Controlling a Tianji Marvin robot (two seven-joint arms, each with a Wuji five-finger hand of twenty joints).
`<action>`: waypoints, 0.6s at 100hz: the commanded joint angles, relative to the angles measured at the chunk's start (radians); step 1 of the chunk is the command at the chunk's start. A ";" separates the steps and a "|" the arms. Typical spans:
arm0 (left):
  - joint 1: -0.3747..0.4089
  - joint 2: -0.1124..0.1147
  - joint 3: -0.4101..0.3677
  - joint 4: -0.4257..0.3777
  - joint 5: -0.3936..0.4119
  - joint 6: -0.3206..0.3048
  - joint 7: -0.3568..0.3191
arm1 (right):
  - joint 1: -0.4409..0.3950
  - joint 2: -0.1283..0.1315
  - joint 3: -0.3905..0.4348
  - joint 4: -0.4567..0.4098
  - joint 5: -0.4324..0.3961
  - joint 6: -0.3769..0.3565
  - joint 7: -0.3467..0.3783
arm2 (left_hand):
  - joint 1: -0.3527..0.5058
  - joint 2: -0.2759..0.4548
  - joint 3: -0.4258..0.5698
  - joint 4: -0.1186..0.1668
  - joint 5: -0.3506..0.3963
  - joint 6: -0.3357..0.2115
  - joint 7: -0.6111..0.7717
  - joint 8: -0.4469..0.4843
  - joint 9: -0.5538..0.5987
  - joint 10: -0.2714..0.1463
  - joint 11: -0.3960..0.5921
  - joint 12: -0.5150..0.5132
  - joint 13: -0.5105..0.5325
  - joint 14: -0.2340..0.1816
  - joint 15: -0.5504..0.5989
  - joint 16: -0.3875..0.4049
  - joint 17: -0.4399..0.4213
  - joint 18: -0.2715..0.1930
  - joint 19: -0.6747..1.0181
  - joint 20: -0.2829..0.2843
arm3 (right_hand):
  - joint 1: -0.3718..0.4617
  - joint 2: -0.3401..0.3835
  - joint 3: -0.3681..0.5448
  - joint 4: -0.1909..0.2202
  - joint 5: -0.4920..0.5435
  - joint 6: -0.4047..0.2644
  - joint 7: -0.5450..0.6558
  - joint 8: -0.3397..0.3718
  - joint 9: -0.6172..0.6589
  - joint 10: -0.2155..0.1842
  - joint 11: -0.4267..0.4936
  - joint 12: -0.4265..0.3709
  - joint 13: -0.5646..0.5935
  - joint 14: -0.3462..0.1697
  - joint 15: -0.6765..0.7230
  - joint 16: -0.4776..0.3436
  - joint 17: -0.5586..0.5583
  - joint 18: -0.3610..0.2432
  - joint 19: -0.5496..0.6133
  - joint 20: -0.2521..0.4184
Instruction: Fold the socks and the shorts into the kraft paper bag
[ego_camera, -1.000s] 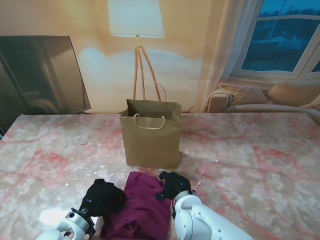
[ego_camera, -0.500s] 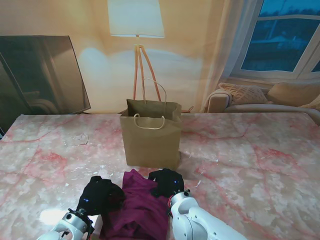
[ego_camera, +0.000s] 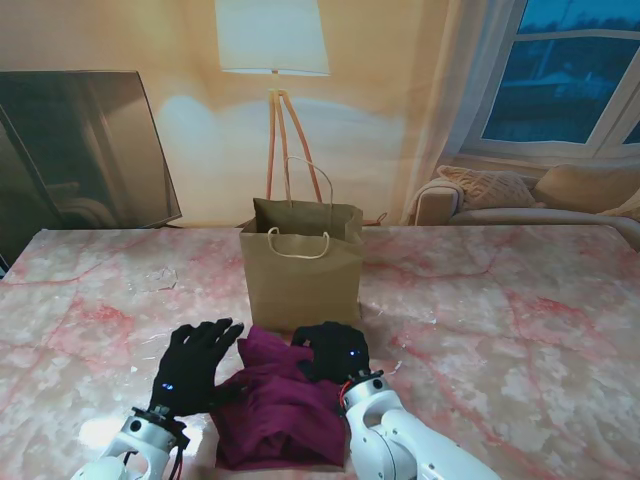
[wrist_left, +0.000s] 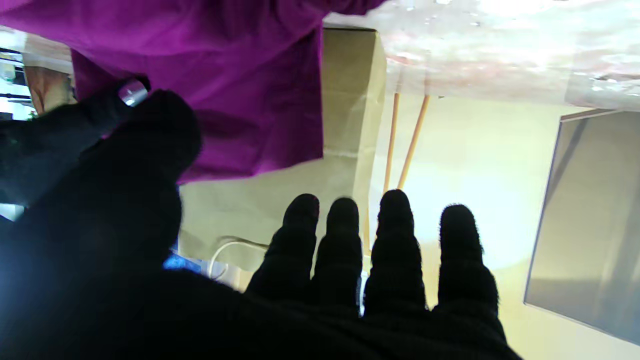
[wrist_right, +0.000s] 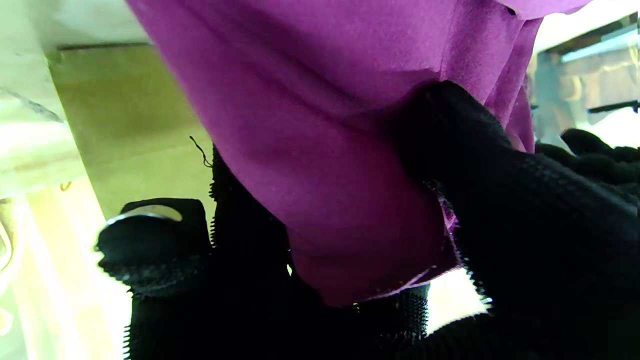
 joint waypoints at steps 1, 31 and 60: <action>-0.028 -0.001 0.015 -0.001 -0.017 0.002 -0.011 | -0.005 -0.007 0.004 0.001 0.003 -0.022 -0.016 | -0.035 -0.019 -0.021 -0.028 -0.008 0.013 -0.039 -0.022 0.063 0.027 -0.006 -0.013 0.042 0.009 -0.015 -0.007 -0.003 -0.002 -0.007 -0.002 | 0.022 0.007 0.039 -0.030 0.022 -0.040 0.055 -0.002 0.029 0.009 0.020 0.003 0.036 -0.003 0.042 0.023 0.034 -0.046 0.085 -0.020; -0.100 -0.003 0.076 0.046 -0.096 -0.007 -0.093 | -0.021 -0.013 0.031 -0.006 0.014 -0.080 -0.069 | 0.029 -0.063 0.017 -0.014 0.203 -0.179 0.172 0.109 0.393 -0.114 0.312 0.371 0.152 0.000 0.101 0.177 -0.039 0.000 -0.071 0.003 | 0.021 0.017 0.040 -0.029 0.017 -0.037 0.059 -0.005 0.027 0.010 0.022 0.007 0.033 -0.005 0.058 0.028 0.031 -0.047 0.083 -0.027; -0.183 -0.029 0.143 0.133 -0.127 0.008 0.069 | 0.005 -0.019 0.024 0.033 -0.004 -0.128 -0.133 | 0.271 -0.058 0.046 -0.061 0.326 -0.493 0.786 0.485 0.666 -0.171 0.256 0.855 0.295 -0.008 0.245 0.298 0.021 0.021 0.072 0.026 | 0.021 0.044 0.021 -0.022 -0.008 -0.061 0.062 0.011 -0.015 -0.016 0.042 0.044 0.019 -0.013 0.015 0.027 -0.048 -0.044 0.052 -0.019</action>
